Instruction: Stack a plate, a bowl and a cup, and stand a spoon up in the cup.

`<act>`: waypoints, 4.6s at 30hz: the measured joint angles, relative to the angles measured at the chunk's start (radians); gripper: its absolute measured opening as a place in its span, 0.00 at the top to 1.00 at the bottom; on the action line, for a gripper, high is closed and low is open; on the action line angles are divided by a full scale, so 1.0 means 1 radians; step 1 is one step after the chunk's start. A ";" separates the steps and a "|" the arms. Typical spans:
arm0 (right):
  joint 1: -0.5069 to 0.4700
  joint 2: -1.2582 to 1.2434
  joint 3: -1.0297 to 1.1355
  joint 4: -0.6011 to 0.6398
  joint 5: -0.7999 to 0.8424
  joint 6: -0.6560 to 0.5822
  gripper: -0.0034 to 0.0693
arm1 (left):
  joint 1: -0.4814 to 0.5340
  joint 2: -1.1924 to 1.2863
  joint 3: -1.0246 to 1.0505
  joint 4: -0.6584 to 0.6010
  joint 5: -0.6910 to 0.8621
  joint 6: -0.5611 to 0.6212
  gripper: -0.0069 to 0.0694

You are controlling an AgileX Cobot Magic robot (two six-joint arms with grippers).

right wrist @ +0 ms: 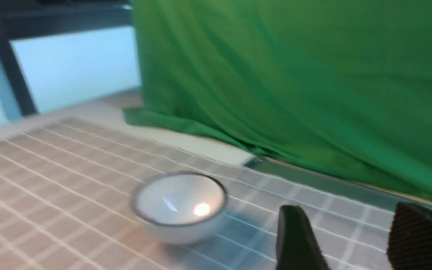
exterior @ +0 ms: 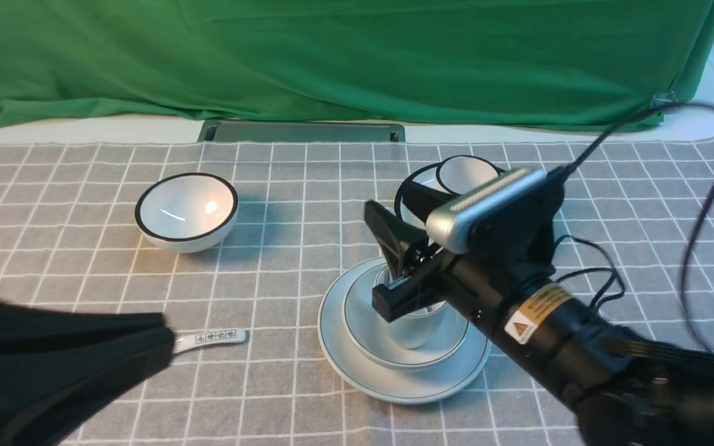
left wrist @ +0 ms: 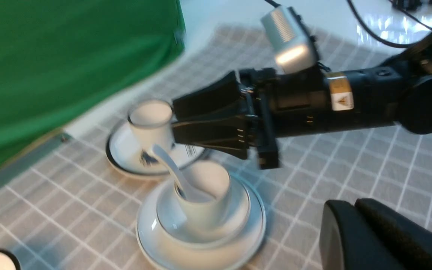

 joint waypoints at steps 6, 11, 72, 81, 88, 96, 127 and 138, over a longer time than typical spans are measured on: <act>0.065 -0.320 0.000 -0.001 0.509 -0.023 0.63 | 0.000 -0.196 0.230 -0.037 -0.249 -0.001 0.89; 0.072 -0.542 0.000 -0.001 0.985 0.011 0.81 | 0.000 -0.295 0.433 -0.045 -0.468 -0.020 0.89; -0.672 -1.543 0.659 -0.003 1.211 -0.204 0.91 | 0.000 -0.309 0.678 -0.053 -0.487 -0.022 0.89; -0.672 -1.543 0.659 -0.003 1.211 -0.204 0.87 | 0.000 -0.309 0.678 -0.053 -0.487 -0.022 0.89; -0.672 -1.543 0.659 -0.003 1.210 -0.204 0.86 | 0.013 -0.331 0.678 -0.038 -0.485 -0.018 0.89; -0.672 -1.543 0.659 -0.003 1.210 -0.204 0.86 | 0.496 -0.447 0.678 -0.046 -0.512 -0.029 0.89; -0.672 -1.544 0.659 -0.002 1.204 -0.204 0.78 | 0.773 -0.452 0.678 -0.094 -0.261 -0.093 0.89; -0.672 -1.544 0.659 -0.002 1.204 -0.204 0.75 | 0.773 -0.452 0.678 -0.094 -0.261 -0.078 0.89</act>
